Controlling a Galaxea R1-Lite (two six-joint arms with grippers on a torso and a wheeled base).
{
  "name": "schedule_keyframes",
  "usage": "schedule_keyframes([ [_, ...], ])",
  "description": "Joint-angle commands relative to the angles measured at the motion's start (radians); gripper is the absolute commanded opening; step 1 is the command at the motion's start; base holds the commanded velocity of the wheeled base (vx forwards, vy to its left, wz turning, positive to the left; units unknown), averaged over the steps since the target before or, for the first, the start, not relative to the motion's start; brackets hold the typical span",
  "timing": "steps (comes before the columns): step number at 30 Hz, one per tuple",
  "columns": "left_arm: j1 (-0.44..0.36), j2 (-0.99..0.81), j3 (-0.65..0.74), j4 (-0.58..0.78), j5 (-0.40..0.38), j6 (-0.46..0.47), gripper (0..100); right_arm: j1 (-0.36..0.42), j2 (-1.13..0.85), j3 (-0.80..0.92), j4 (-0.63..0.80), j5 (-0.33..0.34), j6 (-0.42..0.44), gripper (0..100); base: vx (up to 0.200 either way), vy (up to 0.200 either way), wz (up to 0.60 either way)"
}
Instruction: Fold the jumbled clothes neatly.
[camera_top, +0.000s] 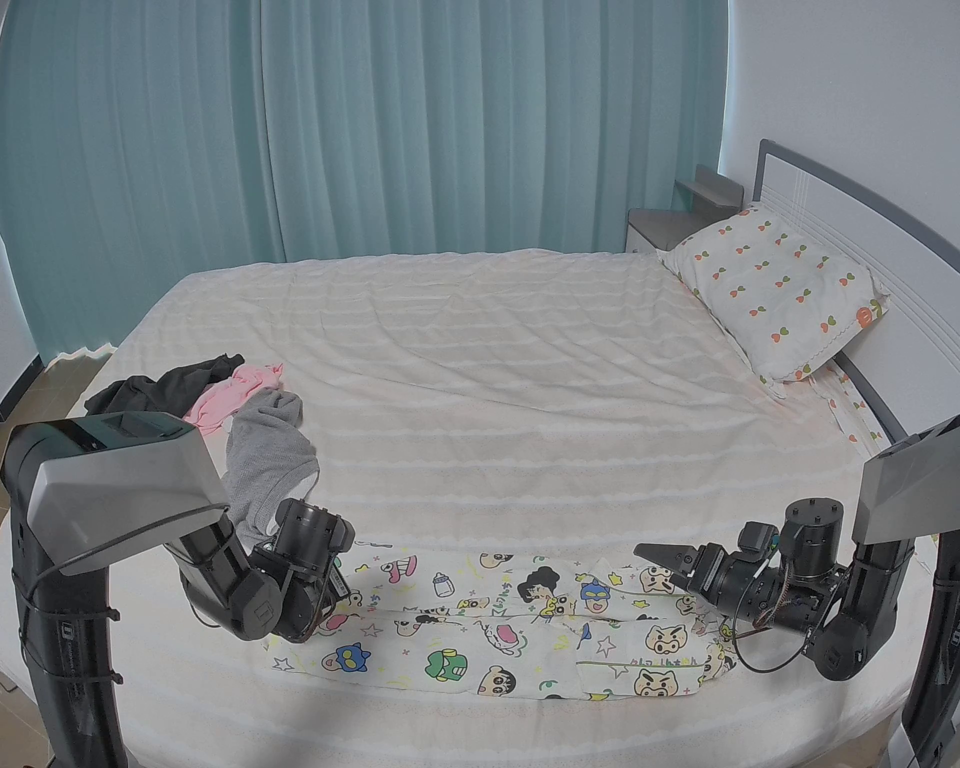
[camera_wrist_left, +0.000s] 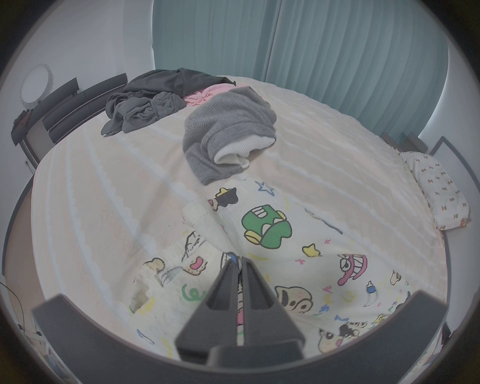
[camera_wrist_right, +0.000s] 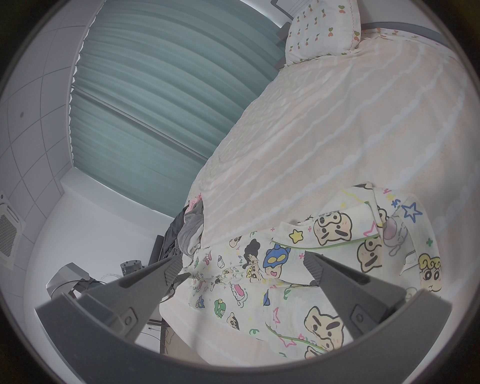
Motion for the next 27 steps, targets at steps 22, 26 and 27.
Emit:
schedule_keyframes([
  [22,0.018,0.042,0.016,-0.052,-0.005,-0.007,100,0.000,-0.003,0.009,-0.010,0.000,-0.003,100,0.000,0.000,0.00],
  [26,0.036,-0.036,0.033,-0.052,-0.022,-0.011,100,0.000,-0.002,0.010,-0.010,0.000,-0.003,100,0.000,0.000,0.00],
  [27,0.040,-0.062,0.043,-0.052,-0.036,-0.011,100,0.000,-0.002,0.012,-0.010,0.000,-0.003,100,0.000,0.000,0.00],
])
